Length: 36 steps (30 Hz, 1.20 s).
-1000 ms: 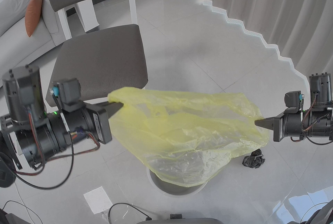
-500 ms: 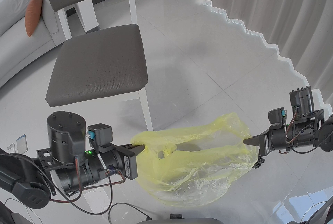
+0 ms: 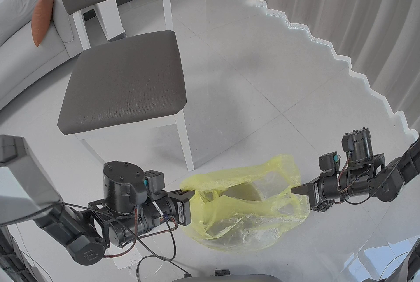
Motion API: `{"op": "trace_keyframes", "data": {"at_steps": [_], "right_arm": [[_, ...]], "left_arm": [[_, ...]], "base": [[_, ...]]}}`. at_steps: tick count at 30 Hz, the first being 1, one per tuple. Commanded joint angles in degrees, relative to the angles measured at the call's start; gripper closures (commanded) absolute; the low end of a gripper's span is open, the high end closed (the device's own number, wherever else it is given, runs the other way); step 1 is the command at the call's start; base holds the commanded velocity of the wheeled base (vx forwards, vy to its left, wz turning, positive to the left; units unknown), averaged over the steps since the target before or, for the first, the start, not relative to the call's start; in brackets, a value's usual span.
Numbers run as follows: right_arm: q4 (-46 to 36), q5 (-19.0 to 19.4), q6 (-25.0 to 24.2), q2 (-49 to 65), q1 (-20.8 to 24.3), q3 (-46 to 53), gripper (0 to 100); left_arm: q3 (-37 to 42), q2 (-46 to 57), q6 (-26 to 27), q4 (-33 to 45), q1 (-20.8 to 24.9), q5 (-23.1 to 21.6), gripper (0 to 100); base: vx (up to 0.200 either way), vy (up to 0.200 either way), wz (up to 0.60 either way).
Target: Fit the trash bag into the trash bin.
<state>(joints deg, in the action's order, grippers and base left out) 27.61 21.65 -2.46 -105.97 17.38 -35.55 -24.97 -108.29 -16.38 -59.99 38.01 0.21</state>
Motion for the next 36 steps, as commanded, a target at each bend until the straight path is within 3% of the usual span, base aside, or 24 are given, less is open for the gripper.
{"op": "trace_keyframes", "data": {"at_steps": [1,5,12,19,28,36], "right_arm": [[3.77,2.87,0.00,-7.14,0.02,0.30,100],[7.54,3.66,0.00,-12.15,0.11,0.22,100],[10.36,3.66,0.70,-17.16,0.19,-1.19,100],[12.47,3.75,0.70,-24.19,0.11,-6.46,100],[11.85,3.75,1.06,-24.02,0.63,-6.38,100],[12.47,3.66,2.11,-18.13,0.19,-0.75,100]], "left_arm": [[2.38,-8.78,0.12,-5.14,-2.50,-2.40,100],[5.45,-13.53,0.39,-13.05,-3.65,-3.81,100],[6.60,-15.99,0.21,-14.37,-5.14,-3.90,100],[2.91,-21.26,0.30,-15.16,-6.98,-4.16,100],[2.91,-22.32,0.04,-15.42,-6.81,-5.30,100],[2.64,-29.70,0.65,-23.86,-6.46,-5.39,100]], "base": [[0.000,0.000,0.00],[0.000,0.000,0.00],[0.000,0.000,0.00],[0.000,0.000,0.00],[0.000,0.000,0.00],[0.000,0.000,0.00]]}}
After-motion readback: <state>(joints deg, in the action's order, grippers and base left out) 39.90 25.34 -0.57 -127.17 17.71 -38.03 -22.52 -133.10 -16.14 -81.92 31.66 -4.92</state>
